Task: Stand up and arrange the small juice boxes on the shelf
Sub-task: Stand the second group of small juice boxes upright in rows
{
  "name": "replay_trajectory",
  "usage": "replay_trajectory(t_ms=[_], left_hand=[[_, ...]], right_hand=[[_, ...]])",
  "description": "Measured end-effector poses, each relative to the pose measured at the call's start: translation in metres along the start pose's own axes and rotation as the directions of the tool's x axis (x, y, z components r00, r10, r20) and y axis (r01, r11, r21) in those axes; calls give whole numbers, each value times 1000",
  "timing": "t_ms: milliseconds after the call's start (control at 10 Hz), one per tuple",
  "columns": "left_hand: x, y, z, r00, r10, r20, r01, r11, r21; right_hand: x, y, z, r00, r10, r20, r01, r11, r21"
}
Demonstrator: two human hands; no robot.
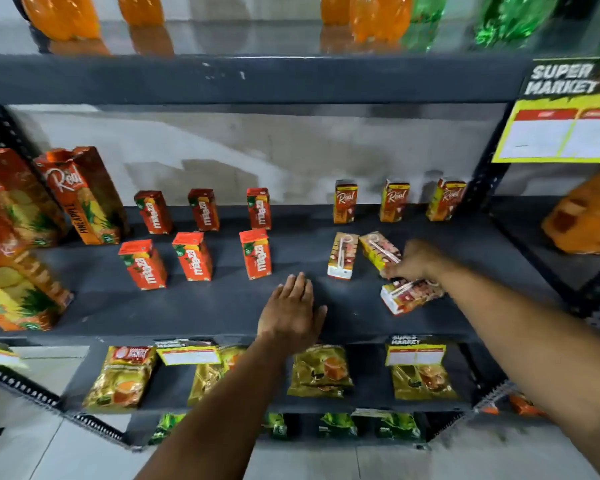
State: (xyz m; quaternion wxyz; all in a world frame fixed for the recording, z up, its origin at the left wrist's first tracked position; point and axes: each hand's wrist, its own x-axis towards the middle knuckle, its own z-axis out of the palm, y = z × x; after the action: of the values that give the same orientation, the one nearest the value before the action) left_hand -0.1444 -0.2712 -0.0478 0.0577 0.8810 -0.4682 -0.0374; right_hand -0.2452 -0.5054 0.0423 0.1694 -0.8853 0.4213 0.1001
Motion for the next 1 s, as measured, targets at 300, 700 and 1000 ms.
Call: replay_trajectory(t_ms=[300, 700, 1000], left_hand=[[-1, 3, -4, 1000, -1, 28, 0, 1000, 25], [1, 2, -1, 999, 0, 35, 0, 1000, 6], [0, 1, -1, 1000, -3, 21, 2, 1000, 7]], right_hand=[[14, 14, -48, 952, -252, -173, 221, 959, -179], [-1, 10, -81, 773, -630, 75, 461, 476, -749], [8, 7, -85, 899, -434, 54, 350, 641, -683]])
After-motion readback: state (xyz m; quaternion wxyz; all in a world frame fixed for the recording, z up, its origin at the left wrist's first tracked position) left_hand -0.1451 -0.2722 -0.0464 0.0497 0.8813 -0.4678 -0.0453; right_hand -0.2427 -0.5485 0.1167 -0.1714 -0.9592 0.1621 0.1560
